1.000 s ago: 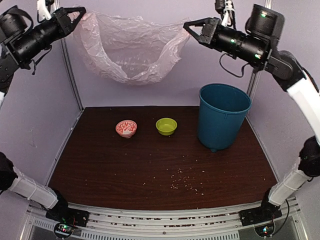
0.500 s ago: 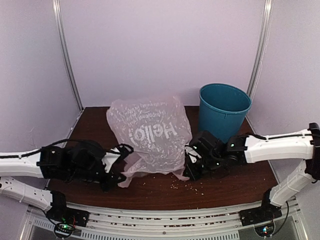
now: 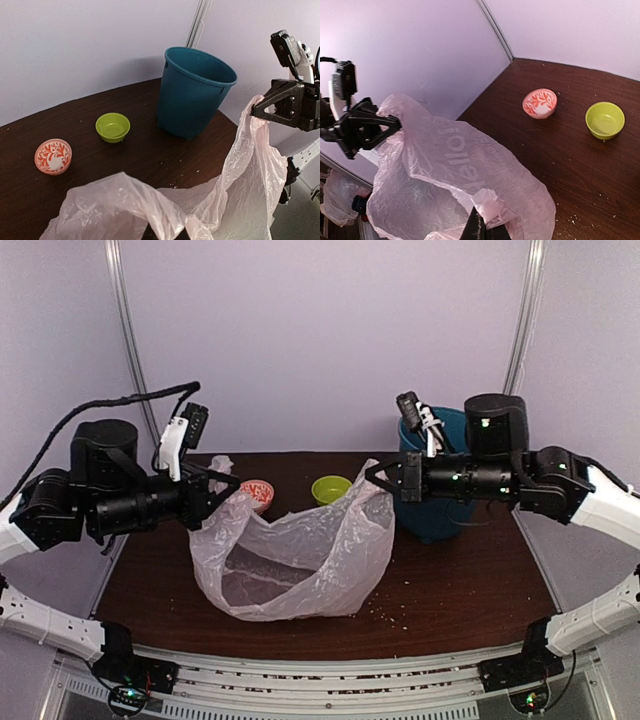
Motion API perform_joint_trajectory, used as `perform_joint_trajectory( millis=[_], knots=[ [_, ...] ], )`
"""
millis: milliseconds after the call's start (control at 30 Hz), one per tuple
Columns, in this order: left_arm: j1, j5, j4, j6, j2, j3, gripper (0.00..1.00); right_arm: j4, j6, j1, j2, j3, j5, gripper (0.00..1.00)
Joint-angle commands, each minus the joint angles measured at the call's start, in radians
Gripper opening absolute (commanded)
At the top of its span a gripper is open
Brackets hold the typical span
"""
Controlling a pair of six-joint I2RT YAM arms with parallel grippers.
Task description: Put the trash bags into the trash bin
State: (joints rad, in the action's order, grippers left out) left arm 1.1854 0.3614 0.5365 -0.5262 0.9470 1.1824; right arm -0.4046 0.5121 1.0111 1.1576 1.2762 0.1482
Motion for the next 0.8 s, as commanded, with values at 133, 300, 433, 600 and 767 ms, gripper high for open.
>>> perform_joint_trajectory(
  millis=[133,300,433,600,767],
  knots=[
    [-0.223,-0.108,0.088,-0.096,0.168,0.012,0.0,0.006,0.089,-0.122,0.197,0.024,-0.024,0.0],
    [-0.417,-0.196,0.058,-0.012,0.309,0.188,0.0,-0.037,0.043,-0.189,0.406,0.279,-0.049,0.0],
    [-0.438,-0.162,0.14,0.176,0.449,0.602,0.0,-0.196,-0.117,-0.191,0.597,0.794,-0.134,0.0],
    [-0.436,-0.345,0.036,0.322,0.471,1.005,0.0,-0.21,-0.226,-0.181,0.701,1.374,-0.115,0.0],
    [-0.403,-0.313,-0.039,0.449,0.361,0.924,0.0,0.076,-0.345,-0.108,0.377,0.827,-0.192,0.0]
  ],
)
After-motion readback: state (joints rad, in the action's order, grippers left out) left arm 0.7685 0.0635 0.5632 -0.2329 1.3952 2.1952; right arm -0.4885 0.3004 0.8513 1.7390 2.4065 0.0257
